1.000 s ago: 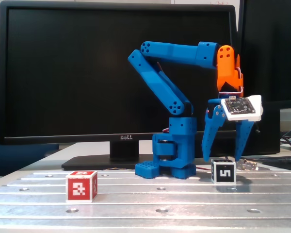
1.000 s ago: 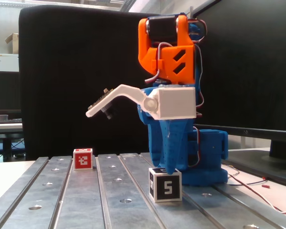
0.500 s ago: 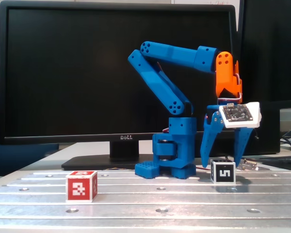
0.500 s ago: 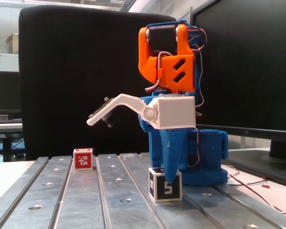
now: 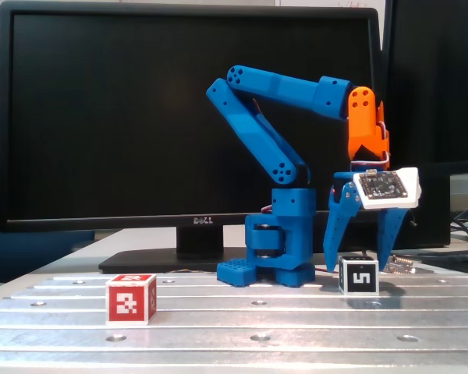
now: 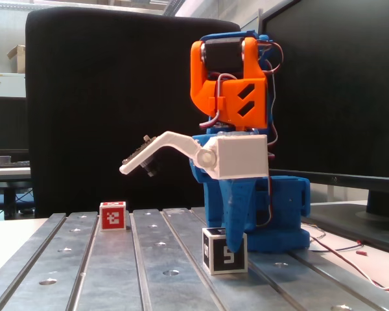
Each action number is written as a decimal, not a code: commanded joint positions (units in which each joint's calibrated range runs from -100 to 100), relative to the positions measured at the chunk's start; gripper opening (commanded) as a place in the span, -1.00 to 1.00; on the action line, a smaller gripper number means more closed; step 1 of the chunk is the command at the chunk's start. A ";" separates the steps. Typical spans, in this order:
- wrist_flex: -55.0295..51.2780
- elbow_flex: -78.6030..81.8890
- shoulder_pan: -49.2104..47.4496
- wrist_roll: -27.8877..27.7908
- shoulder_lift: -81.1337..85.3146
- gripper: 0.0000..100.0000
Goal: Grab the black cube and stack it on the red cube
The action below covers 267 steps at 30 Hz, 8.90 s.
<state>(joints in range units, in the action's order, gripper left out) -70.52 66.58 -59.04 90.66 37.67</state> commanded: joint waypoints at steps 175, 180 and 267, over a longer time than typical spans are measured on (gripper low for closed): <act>-8.45 -42.38 82.99 -58.04 -29.99 -0.74; -6.82 -41.66 82.99 -58.04 -29.99 -0.75; -13.92 -45.09 82.40 -55.99 -29.40 -0.24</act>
<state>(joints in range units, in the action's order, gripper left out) -81.01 26.99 23.41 34.82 7.23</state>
